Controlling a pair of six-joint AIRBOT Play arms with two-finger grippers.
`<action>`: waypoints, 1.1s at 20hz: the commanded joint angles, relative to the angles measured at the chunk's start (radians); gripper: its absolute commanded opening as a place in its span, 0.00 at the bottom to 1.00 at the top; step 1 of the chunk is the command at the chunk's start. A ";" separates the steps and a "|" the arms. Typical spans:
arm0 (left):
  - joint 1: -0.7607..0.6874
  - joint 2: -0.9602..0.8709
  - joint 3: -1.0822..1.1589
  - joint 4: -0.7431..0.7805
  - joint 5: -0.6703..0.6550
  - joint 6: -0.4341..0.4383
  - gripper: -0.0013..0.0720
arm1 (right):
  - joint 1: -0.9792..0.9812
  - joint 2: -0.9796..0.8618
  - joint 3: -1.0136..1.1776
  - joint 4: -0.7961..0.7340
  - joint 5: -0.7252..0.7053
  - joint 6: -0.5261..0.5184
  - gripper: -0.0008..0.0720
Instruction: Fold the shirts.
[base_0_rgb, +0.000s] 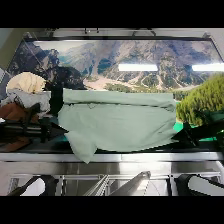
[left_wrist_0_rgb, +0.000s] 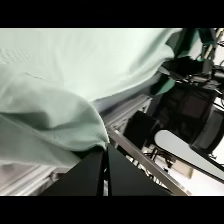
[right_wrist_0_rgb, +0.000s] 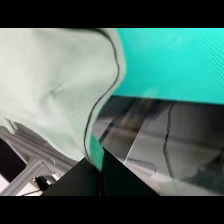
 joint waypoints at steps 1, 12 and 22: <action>0.060 0.113 0.076 -0.007 -0.147 -0.102 0.04 | 0.000 0.016 0.084 -0.051 0.120 0.120 0.03; 0.069 0.165 0.095 0.285 -0.169 -0.198 0.05 | 0.000 0.051 0.146 -0.076 0.156 0.246 0.03; -0.017 -0.201 0.489 0.186 -0.032 -0.186 0.05 | 0.011 0.037 0.147 0.603 -0.277 -0.137 0.03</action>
